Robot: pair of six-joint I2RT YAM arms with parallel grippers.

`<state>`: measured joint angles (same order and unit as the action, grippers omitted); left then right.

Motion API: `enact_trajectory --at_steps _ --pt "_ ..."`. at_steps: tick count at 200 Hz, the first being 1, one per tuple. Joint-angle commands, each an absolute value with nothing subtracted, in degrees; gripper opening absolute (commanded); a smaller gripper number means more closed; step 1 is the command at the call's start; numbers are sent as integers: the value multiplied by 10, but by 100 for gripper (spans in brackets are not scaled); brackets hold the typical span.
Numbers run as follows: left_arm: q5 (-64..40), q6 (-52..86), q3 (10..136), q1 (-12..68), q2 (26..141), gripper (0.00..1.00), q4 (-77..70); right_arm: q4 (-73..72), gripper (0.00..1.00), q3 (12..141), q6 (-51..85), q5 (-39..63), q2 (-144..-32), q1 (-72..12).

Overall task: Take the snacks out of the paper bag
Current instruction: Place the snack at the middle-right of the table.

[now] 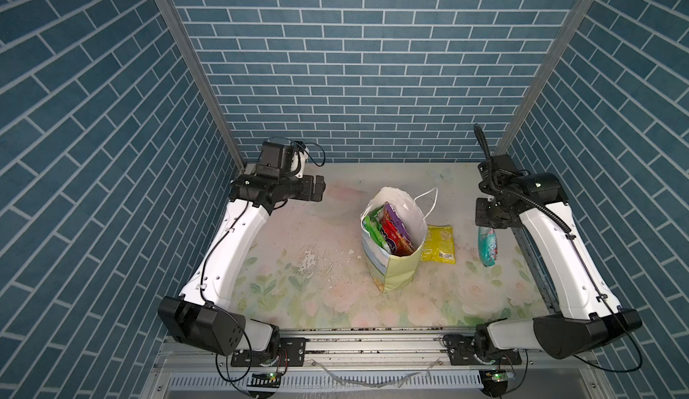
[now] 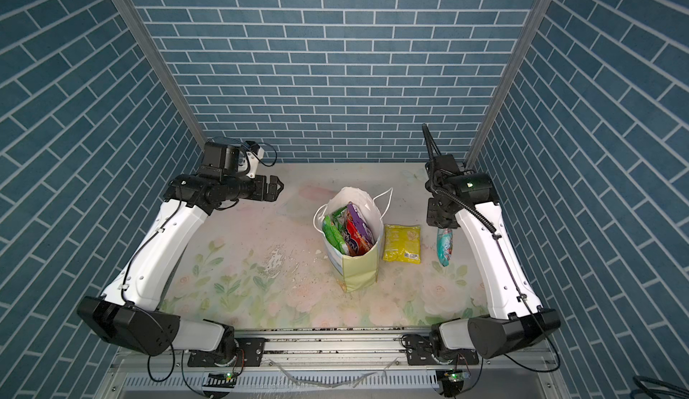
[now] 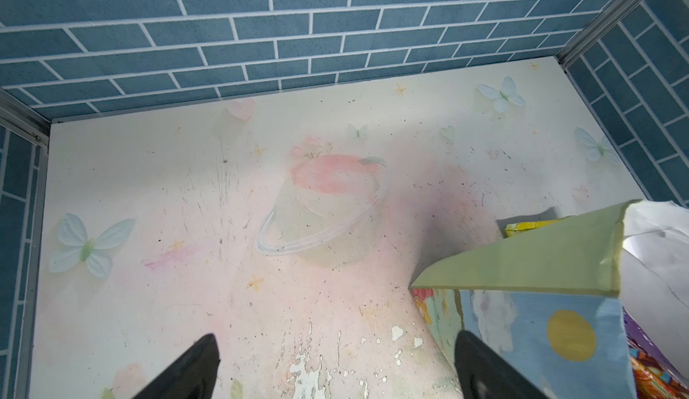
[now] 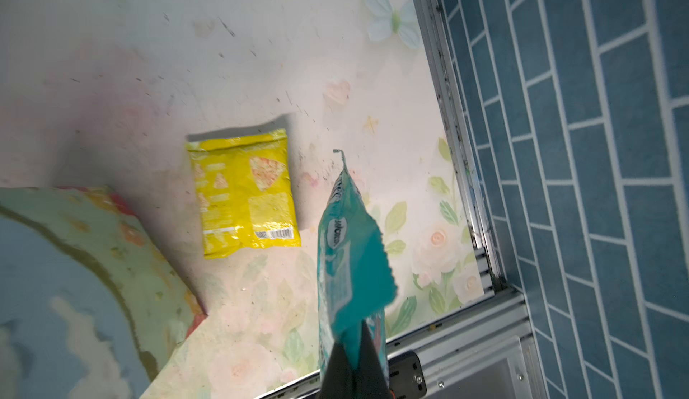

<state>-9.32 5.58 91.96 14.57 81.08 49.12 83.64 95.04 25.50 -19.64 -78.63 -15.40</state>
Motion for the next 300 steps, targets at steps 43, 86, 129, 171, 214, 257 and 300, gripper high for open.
enact_trajectory --at_steps 43,86,129,171,214,257,300 --pt "-90 47 925 149 802 100 499 752 0 843 231 -228 -802 -112" --pt "-85 46 928 151 797 100 508 701 0 822 207 -252 -848 -99" --pt "-74 47 934 159 788 100 522 655 0 824 180 -267 -900 -94" --pt "-58 42 969 178 797 100 556 625 0 820 167 -228 -946 -92" --pt "-53 43 1015 196 810 100 593 590 0 809 164 -175 -977 -92" --pt "-52 35 1065 215 825 100 636 571 0 804 163 -140 -1012 -93" --pt "-57 34 1098 227 829 100 666 559 0 801 166 -99 -1030 -92"
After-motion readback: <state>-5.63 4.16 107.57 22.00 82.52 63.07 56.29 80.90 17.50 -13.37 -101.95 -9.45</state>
